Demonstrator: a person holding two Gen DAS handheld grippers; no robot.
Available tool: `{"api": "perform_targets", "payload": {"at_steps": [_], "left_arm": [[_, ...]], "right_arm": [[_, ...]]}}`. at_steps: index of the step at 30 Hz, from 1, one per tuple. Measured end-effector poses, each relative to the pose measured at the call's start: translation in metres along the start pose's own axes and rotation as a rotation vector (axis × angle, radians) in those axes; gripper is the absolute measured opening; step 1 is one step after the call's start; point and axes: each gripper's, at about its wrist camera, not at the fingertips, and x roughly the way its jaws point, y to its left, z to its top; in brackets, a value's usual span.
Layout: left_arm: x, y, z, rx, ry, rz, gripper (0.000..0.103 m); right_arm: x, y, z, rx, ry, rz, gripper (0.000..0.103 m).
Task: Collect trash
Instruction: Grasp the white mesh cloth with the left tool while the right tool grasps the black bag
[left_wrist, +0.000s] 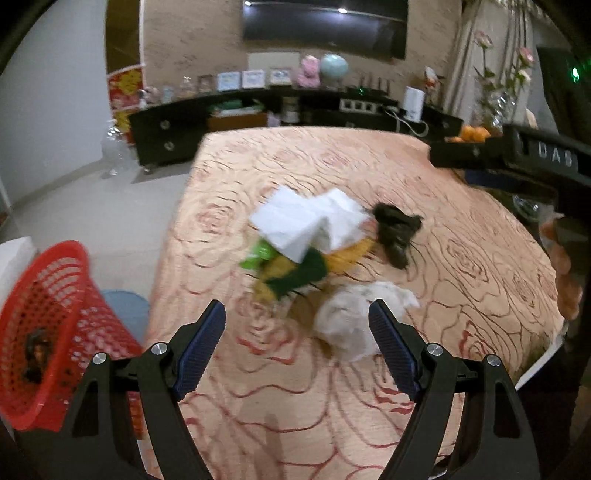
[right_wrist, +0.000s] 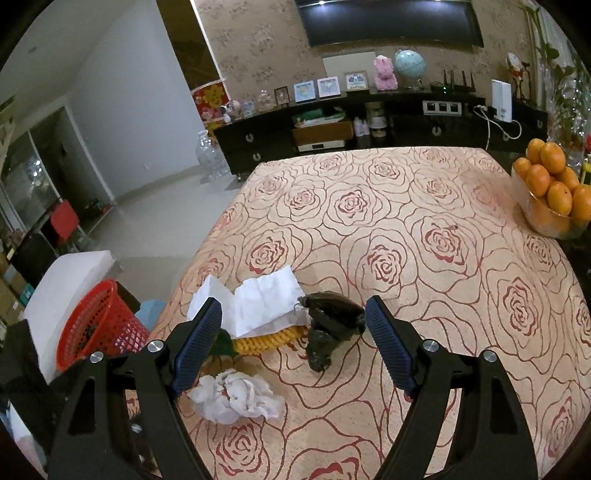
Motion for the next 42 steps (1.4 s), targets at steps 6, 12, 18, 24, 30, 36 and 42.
{"api": "perform_targets", "payload": {"at_steps": [6,12,18,24,30,36,42], "left_arm": [[0.021,-0.013,0.002,-0.01,0.032,-0.049,0.077],[0.048,-0.026,0.001,0.015,0.086,-0.044,0.077],[0.065,-0.018,-0.003,-0.023,0.136,-0.044,0.077],[0.066,-0.022,-0.004,-0.001,0.141,-0.03,0.084],[0.071,-0.028,-0.005,0.03,0.17,0.014,0.094],[0.065,-0.024,-0.004,0.016,0.153,-0.001,0.092],[0.055,-0.018,0.001,-0.026,0.115,-0.068,0.054]], "right_arm": [[0.002,-0.001,-0.001,0.004,0.01,0.006,0.077],[0.005,-0.004,-0.003,0.01,0.024,0.008,0.077],[0.006,-0.007,-0.005,0.015,0.032,0.007,0.077],[0.005,-0.009,-0.004,0.023,0.028,0.008,0.077],[0.005,-0.013,-0.005,0.033,0.035,-0.003,0.077],[0.008,-0.016,-0.005,0.04,0.04,-0.011,0.077],[0.019,-0.019,-0.007,0.037,0.051,-0.033,0.077]]}}
